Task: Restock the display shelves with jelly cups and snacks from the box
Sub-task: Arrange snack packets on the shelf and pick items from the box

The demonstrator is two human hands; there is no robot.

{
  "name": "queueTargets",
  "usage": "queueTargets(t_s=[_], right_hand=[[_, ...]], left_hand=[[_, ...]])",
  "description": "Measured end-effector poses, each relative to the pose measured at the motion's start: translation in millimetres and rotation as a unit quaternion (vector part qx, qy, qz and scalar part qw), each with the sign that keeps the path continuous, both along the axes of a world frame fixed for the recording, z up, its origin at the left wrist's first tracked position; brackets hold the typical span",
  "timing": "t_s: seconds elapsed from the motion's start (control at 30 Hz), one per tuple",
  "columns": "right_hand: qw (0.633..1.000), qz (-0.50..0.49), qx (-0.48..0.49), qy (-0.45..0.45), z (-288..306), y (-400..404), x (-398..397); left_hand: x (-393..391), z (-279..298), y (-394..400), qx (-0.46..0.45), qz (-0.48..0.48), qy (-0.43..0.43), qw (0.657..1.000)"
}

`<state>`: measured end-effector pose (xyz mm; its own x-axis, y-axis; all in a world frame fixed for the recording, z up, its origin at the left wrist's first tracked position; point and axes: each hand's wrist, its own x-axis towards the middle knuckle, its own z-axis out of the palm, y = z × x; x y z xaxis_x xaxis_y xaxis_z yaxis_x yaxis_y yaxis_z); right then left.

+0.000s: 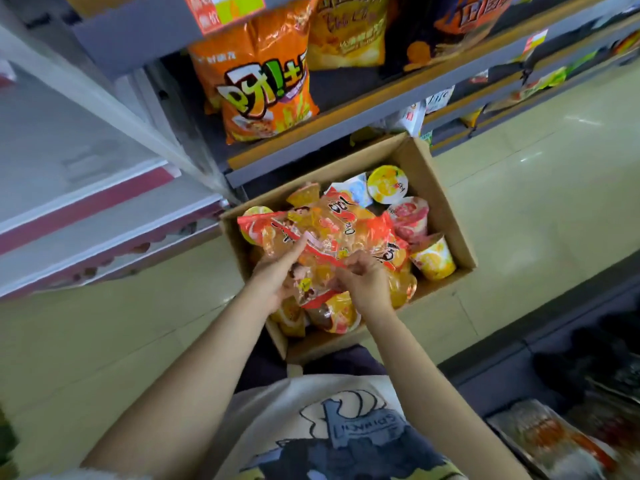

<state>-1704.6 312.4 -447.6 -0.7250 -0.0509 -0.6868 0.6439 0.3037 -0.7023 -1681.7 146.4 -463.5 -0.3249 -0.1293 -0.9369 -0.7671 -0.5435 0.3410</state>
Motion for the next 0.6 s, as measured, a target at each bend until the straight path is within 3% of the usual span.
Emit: queueTargets(t_s=[0.23, 0.37, 0.43, 0.53, 0.6], right_hand=[[0.998, 0.050, -0.027, -0.019, 0, 0, 1], [0.996, 0.034, -0.076, -0.043, 1, 3, 8], [0.990, -0.043, -0.115, -0.064, 3, 4, 11], [0.950, -0.224, -0.171, -0.138, 2, 7, 5], [0.936, -0.250, -0.174, -0.178, 2, 10, -5]], left_hand=[[-24, 10, 31, -0.101, 0.002, -0.076, 0.992], [-17, -1, 29, -0.105, 0.039, -0.051, 0.992], [-15, -3, 24, -0.091, 0.040, -0.034, 0.994], [-14, -13, 13, -0.082, 0.015, -0.012, 0.996], [-10, -6, 7, -0.091, -0.015, 0.000, 0.996]])
